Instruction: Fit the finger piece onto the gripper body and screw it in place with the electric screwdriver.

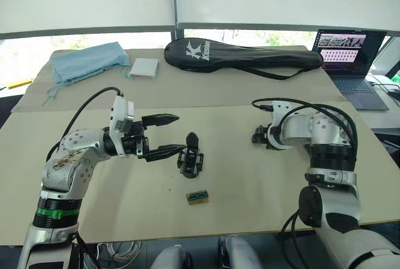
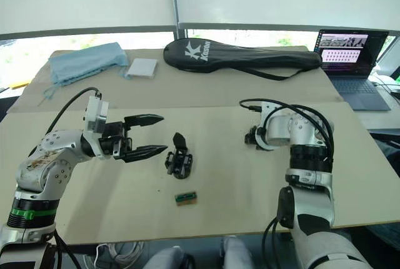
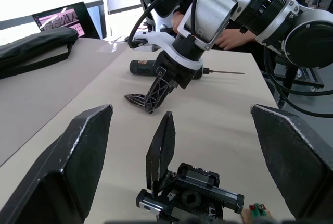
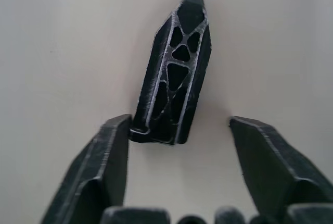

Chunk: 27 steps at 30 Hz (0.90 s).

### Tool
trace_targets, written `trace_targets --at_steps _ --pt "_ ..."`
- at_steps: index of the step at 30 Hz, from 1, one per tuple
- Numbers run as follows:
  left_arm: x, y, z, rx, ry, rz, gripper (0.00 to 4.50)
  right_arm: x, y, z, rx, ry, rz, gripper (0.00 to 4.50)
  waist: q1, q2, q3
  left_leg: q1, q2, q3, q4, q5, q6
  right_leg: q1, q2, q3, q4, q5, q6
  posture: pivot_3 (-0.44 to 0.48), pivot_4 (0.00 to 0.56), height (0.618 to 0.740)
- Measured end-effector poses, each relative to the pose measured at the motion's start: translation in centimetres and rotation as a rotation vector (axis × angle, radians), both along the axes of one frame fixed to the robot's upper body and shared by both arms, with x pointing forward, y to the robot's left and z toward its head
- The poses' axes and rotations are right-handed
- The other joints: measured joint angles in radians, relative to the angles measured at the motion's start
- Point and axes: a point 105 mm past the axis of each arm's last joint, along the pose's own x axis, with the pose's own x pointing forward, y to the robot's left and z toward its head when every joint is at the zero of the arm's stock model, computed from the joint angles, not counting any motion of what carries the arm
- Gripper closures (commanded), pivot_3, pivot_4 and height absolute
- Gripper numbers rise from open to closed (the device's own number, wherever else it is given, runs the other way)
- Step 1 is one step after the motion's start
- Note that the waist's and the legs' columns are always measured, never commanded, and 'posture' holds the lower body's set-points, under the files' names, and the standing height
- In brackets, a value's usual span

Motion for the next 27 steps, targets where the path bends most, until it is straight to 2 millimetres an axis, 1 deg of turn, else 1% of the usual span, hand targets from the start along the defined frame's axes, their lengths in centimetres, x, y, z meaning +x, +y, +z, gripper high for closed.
trace_targets --at_steps 2,3,10,14,15,17,18,19,20,21,23,24,25,27 --pt "0.0 0.0 0.0 0.000 0.000 0.000 0.00 -0.2 -0.1 -0.1 -0.009 -0.012 0.002 3.29 -0.002 0.000 0.000 0.000 0.000 0.000 0.000 0.000 0.000 0.000 0.000 0.000 0.000 0.000 0.000 0.000 0.150 0.740" --pt "0.0 0.0 0.0 0.000 -0.001 -0.001 0.00 -0.2 -0.1 -0.2 -0.011 -0.018 0.006 3.41 -0.003 0.000 0.000 0.000 0.000 0.000 0.000 0.000 0.000 0.000 0.000 0.000 0.000 0.000 0.000 0.000 0.150 0.740" --pt "0.2 0.1 0.2 -0.003 -0.004 0.000 0.00 -0.8 -0.1 -0.3 -0.055 -0.082 0.068 3.40 -0.006 0.000 0.000 0.000 0.000 0.000 0.000 0.000 0.000 -0.001 0.000 0.001 0.000 0.000 0.000 0.000 0.150 0.740" --pt "0.6 0.1 0.9 -0.053 0.003 0.022 0.00 -1.2 -1.8 -0.1 -0.121 -0.178 0.115 3.40 0.007 0.000 0.000 -0.003 -0.001 0.000 0.000 0.000 0.000 -0.003 0.000 0.001 -0.001 0.000 0.000 0.000 0.150 0.740" --pt "0.8 0.2 1.2 -0.072 0.017 0.037 0.00 -1.3 -2.2 0.5 -0.168 -0.236 0.153 3.40 0.010 0.000 0.000 -0.003 -0.002 0.000 0.001 0.000 0.000 -0.005 0.000 0.002 -0.001 0.000 0.000 0.000 0.150 0.740" --pt "1.4 0.4 2.0 -0.129 0.044 0.074 0.00 -1.1 -2.2 3.2 -0.316 -0.421 0.272 3.40 0.012 0.001 0.001 -0.003 -0.002 0.000 0.001 0.000 0.000 -0.005 0.000 0.003 -0.001 -0.001 0.001 0.000 0.150 0.740" --pt "1.8 0.6 2.5 -0.170 0.062 0.096 0.00 -1.0 -1.1 5.4 -0.384 -0.550 0.357 3.40 0.012 0.001 0.001 -0.003 -0.002 0.000 0.001 0.000 0.000 -0.005 0.000 0.004 -0.001 -0.001 0.001 0.000 0.150 0.740" --pt "2.3 0.7 3.1 -0.213 0.077 0.114 0.00 -1.1 0.5 7.4 -0.407 -0.673 0.425 3.40 0.009 0.000 0.001 -0.002 0.000 0.000 0.002 0.000 0.000 -0.005 -0.001 0.005 -0.002 -0.001 0.001 0.000 0.150 0.740" --pt "2.5 0.5 3.7 -0.250 0.086 0.119 0.00 -1.3 2.0 8.9 -0.405 -0.764 0.472 3.40 0.006 -0.001 0.001 -0.002 0.001 0.000 0.002 0.000 0.000 -0.005 0.000 0.006 -0.001 -0.001 0.001 0.000 0.150 0.740" --pt "2.7 0.1 4.3 -0.289 0.099 0.114 0.00 -1.6 3.9 10.4 -0.384 -0.863 0.526 3.40 0.003 -0.002 0.001 -0.001 0.002 0.000 0.001 0.001 -0.001 -0.005 0.000 0.006 -0.001 -0.001 0.001 0.000 0.150 0.740" --pt "3.1 -0.4 4.9 -0.336 0.112 0.126 0.00 -2.3 6.6 11.6 -0.318 -0.973 0.596 3.40 0.008 -0.002 0.001 -0.001 0.002 0.000 0.001 0.001 -0.002 -0.005 0.000 0.006 0.000 -0.001 0.000 0.000 0.150 0.740" --pt "3.4 -0.5 4.9 -0.354 0.124 0.143 0.00 -2.6 7.7 11.8 -0.291 -1.002 0.625 3.40 0.010 -0.002 0.001 -0.001 0.002 0.000 0.001 0.001 -0.002 -0.005 -0.001 0.005 0.000 0.000 -0.001 0.000 0.150 0.740" --pt "3.6 -0.6 4.9 -0.385 0.149 0.156 0.00 -2.9 8.7 11.9 -0.273 -1.032 0.656 3.40 0.013 -0.002 0.001 -0.001 0.001 0.000 0.002 0.001 -0.002 -0.005 -0.001 0.005 0.000 0.000 -0.001 0.000 0.150 0.740" --pt "4.0 -1.2 4.9 -0.451 0.205 0.165 0.00 -3.4 9.9 12.4 -0.284 -1.094 0.716 3.40 0.020 -0.002 0.001 -0.002 -0.001 -0.001 0.002 0.001 -0.002 -0.005 -0.001 0.004 0.000 0.000 -0.001 0.000 0.150 0.740"
